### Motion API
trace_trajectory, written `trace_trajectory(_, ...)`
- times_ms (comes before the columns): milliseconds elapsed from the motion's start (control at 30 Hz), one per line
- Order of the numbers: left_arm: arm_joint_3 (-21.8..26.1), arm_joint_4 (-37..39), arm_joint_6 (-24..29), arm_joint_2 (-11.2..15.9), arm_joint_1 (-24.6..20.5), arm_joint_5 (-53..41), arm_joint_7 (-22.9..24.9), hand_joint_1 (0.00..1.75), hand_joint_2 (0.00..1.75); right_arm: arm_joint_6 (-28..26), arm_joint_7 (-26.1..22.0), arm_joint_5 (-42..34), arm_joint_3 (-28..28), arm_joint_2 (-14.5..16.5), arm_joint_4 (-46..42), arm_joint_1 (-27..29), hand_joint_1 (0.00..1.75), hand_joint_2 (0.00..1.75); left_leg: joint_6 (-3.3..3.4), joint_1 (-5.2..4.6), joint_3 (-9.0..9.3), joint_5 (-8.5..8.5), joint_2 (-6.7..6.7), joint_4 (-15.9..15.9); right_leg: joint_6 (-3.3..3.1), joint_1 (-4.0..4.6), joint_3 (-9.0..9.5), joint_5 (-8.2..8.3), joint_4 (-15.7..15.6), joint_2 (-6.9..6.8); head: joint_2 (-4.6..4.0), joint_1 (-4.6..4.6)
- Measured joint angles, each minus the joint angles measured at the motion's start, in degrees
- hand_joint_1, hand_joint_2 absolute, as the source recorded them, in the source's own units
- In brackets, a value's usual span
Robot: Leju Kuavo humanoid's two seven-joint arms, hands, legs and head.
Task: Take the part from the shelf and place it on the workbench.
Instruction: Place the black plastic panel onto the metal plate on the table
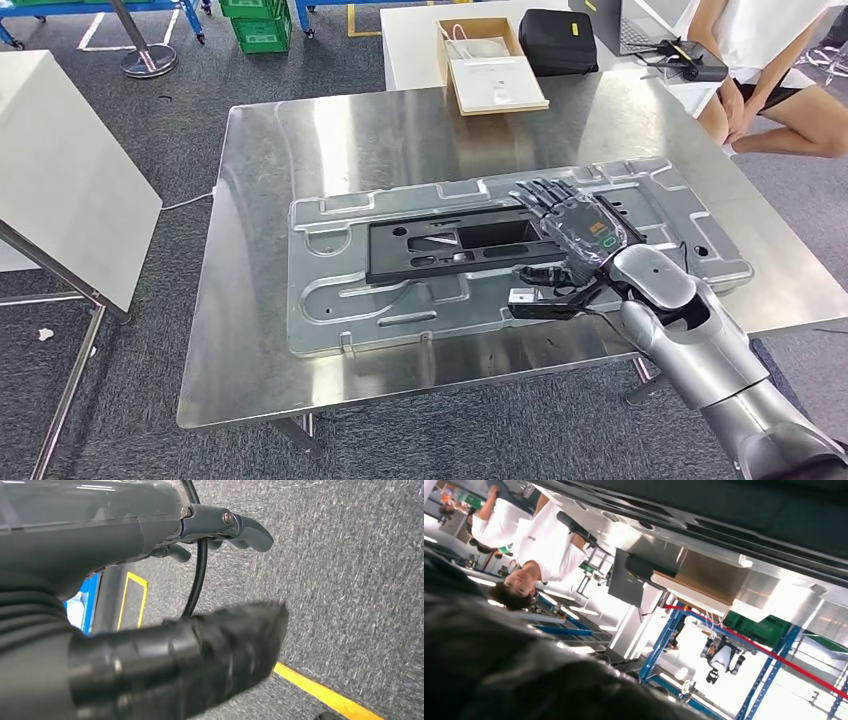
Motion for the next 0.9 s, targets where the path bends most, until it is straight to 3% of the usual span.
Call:
trace_trajectory(167, 0.09, -0.02, -0.04, -0.02, -0.04, -0.01, -0.03, 0.00, 0.00, 0.00, 0.00, -0.05, -0.03, -0.02, -0.19, 0.15, 0.00, 0.00, 1.08, 0.20, 0.37, 0.88, 0.12, -0.89, 1.04, -0.03, 0.21, -0.42, 0.14, 0.04, 0.00, 0.01)
trace_trajectory(233, 0.16, -0.02, -0.13, -0.04, -0.10, -0.02, -0.04, 0.00, 0.00, 0.00, 0.00, -0.08, -0.05, -0.06, -0.26, 0.22, 0.00, 0.00, 1.47, 0.45, 0.50, 1.47, 0.29, -1.64, 1.13, 0.03, -1.29, -3.70, 4.14, 0.04, 0.00, 0.03)
trace_trajectory(300, 0.21, -0.02, -0.29, -0.04, -0.11, -0.12, -0.06, 0.00, 0.00, 0.00, 0.00, -0.10, -0.05, -0.07, -0.28, 0.51, 0.00, 0.00, 1.60, 0.39, 0.16, 1.60, 0.33, -1.57, 1.21, 0.05, -4.14, -7.61, 11.27, 0.05, 0.00, 0.02)
trace_trajectory(333, 0.22, -0.02, -0.40, -0.04, -0.10, -0.19, -0.07, 0.00, 0.00, 0.00, 0.00, -0.10, -0.05, -0.07, -0.28, 0.74, 0.00, 0.00, 1.60, 0.36, -0.08, 1.63, 0.33, -1.38, 1.27, 0.05, -5.06, -8.35, 13.73, 0.04, 0.00, 0.03)
trace_trajectory(367, 0.25, -0.02, -0.49, -0.04, -0.10, -0.27, -0.07, 0.00, 0.00, 0.00, 0.00, -0.10, -0.06, -0.07, -0.28, 0.93, 0.00, 0.00, 1.58, 0.35, -0.36, 1.66, 0.33, -1.12, 1.32, 0.02, -5.13, -7.98, 14.37, 0.04, 0.00, 0.02)
trace_trajectory(400, 0.26, -0.02, -0.57, -0.04, -0.10, -0.34, -0.07, 0.00, 0.00, 0.00, -0.01, -0.10, -0.07, -0.09, -0.28, 1.03, 0.00, 0.00, 1.55, 0.35, -0.66, 1.67, 0.32, -0.79, 1.32, -0.02, -4.17, -6.62, 12.86, 0.03, 0.00, 0.02)
trace_trajectory(467, 0.28, -0.02, -0.79, -0.05, -0.12, -0.40, -0.08, 0.00, 0.00, 0.00, 0.00, -0.10, -0.11, -0.25, -0.42, 0.99, 0.00, 0.00, 1.35, 0.33, -1.27, 1.65, 0.28, 0.00, 1.08, 0.00, -0.28, -3.49, 5.94, 0.04, 0.00, 0.01)
trace_trajectory(533, 0.30, -0.02, -1.01, -0.06, -0.16, -0.45, -0.09, 0.00, 0.00, 0.03, 0.01, -0.10, -0.21, -0.58, -0.67, 0.91, 0.00, 0.00, 0.78, 0.26, -1.71, 1.79, 0.20, 0.51, 0.51, 0.33, 2.02, -2.04, 1.34, 0.06, 0.00, 0.00)
trace_trajectory(633, 0.31, -0.01, -1.18, -0.07, -0.14, -0.54, -0.11, 0.00, 0.00, 0.31, 0.01, -0.10, -0.39, -1.08, -1.11, 0.66, 0.00, 0.00, -0.47, 0.29, -2.10, 2.22, 0.09, 0.65, -0.62, 0.48, 1.68, -1.30, 0.38, -0.05, 0.00, 0.02)
trace_trajectory(667, 0.32, -0.01, -1.22, -0.09, -0.12, -0.58, -0.11, 0.00, 0.00, 0.45, 0.01, -0.10, -0.43, -1.14, -1.21, 0.59, 0.00, 0.00, -0.87, 0.35, -2.46, 1.47, 0.13, 1.23, -1.11, 0.32, 1.40, -0.81, 0.14, -0.13, 0.00, 0.00)
trace_trajectory(733, 0.32, -0.01, -1.26, -0.08, -0.11, -0.63, -0.11, 0.00, 0.00, 0.74, 0.00, -0.10, -0.53, -1.24, -1.42, 0.46, 0.00, 0.00, -1.55, 0.67, -3.96, -2.60, 0.25, 5.34, -1.87, 0.01, 0.51, 0.28, -0.29, -0.33, 0.00, -0.03)
trace_trajectory(800, 0.33, -0.02, -1.29, -0.01, -0.16, -0.64, -0.12, 0.00, 0.00, 0.98, -0.01, -0.10, -0.60, -1.30, -1.55, 0.36, 0.00, 0.00, -2.16, 1.08, -5.92, -7.40, 0.34, 12.22, -2.06, 0.01, -0.76, 1.18, -0.21, -0.40, 0.00, -0.06)
trace_trajectory(833, 0.34, -0.02, -1.34, 0.03, -0.20, -0.67, -0.13, 0.00, 0.00, 1.10, -0.02, -0.10, -0.61, -1.30, -1.57, 0.34, 0.00, 0.00, -2.42, 1.30, -6.24, -8.38, 0.36, 14.77, -1.98, -0.01, -1.44, 1.62, -0.12, -0.45, 0.00, -0.07)
trace_trajectory(867, 0.34, -0.02, -1.41, 0.04, -0.22, -0.72, -0.13, 0.00, 0.00, 1.18, -0.03, -0.10, -0.61, -1.30, -1.57, 0.33, 0.00, 0.00, -2.63, 1.49, -5.74, -8.19, 0.37, 15.67, -1.82, -0.05, -2.10, 2.05, -0.02, -0.50, 0.00, -0.06)
trace_trajectory(900, 0.34, -0.02, -1.49, 0.04, -0.24, -0.77, -0.14, 0.00, 0.00, 1.24, -0.05, -0.10, -0.62, -1.33, -1.57, 0.30, 0.00, 0.00, -2.78, 1.66, -4.24, -6.96, 0.39, 14.52, -1.63, -0.12, -2.72, 2.45, 0.10, -0.55, 0.00, -0.06)
